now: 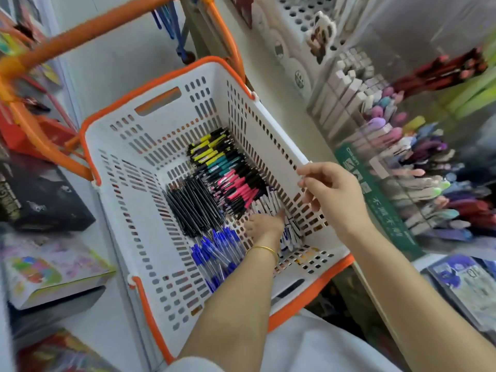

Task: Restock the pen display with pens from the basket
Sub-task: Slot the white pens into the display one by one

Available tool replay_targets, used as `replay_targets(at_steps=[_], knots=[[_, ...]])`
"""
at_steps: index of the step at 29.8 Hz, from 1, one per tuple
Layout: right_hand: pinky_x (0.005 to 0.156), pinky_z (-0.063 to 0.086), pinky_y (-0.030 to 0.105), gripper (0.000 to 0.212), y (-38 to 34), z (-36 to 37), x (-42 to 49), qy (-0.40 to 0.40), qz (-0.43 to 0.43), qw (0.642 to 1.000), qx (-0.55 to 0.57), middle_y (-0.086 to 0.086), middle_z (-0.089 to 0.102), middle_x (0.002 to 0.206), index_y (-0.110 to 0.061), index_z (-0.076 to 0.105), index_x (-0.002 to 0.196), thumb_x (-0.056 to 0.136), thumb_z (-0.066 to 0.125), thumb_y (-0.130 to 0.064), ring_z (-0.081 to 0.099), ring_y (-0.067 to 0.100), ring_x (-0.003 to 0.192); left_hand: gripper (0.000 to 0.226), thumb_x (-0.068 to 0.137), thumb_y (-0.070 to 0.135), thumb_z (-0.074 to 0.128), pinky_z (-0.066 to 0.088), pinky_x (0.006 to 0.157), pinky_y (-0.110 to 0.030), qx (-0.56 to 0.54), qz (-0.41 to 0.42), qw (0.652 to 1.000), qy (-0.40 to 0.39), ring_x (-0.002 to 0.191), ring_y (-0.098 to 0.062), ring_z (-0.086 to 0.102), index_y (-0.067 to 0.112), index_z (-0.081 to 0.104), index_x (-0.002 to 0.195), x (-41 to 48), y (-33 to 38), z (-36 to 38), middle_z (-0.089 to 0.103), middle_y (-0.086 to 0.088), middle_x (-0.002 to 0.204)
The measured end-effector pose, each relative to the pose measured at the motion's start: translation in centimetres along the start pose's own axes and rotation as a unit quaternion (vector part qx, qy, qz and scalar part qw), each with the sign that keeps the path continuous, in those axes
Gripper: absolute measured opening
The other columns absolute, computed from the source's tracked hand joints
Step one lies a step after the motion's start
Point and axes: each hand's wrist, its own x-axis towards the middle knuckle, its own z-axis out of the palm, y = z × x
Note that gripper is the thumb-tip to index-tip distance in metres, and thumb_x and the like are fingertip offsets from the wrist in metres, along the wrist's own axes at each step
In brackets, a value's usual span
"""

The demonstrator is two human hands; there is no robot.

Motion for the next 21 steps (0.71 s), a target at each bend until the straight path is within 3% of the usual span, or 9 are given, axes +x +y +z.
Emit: replay_targets(at_steps=[6,15,21], knots=[[0.047,0.044,0.022,0.025,0.0,-0.1,0.3,0.001,0.022,0.999,0.036,0.007,0.067,0.083,-0.01,0.066,0.096,0.088,0.049,0.007,0.057,0.014,0.056,0.108,0.078,0.065,0.067,0.033,0.108,-0.042,0.002,-0.05,0.998,0.028,0.136,-0.035,0.029,-0.004,0.016,0.144,0.8,1.2,1.2,0.026,-0.022,0.147],[0.044,0.043,0.02,0.023,0.0,-0.5,0.5,-0.004,0.044,0.997,0.07,0.01,0.065,0.083,-0.008,0.064,0.095,0.089,0.049,0.009,0.055,0.01,0.051,0.076,0.081,0.028,0.077,0.045,0.103,-0.042,-0.125,-0.058,0.99,0.026,0.127,-0.038,0.05,0.0,0.031,0.135,1.4,1.1,2.3,0.047,-0.022,0.139],[0.045,0.045,0.02,0.024,0.0,-0.4,0.5,-0.009,0.04,0.998,0.053,0.01,0.066,0.084,-0.011,0.065,0.094,0.09,0.048,0.006,0.056,0.011,0.052,0.067,0.09,0.017,0.068,0.038,0.107,-0.036,-0.159,-0.007,0.987,-0.017,0.13,-0.034,0.046,-0.003,0.027,0.139,1.1,0.4,1.4,0.044,-0.022,0.143]])
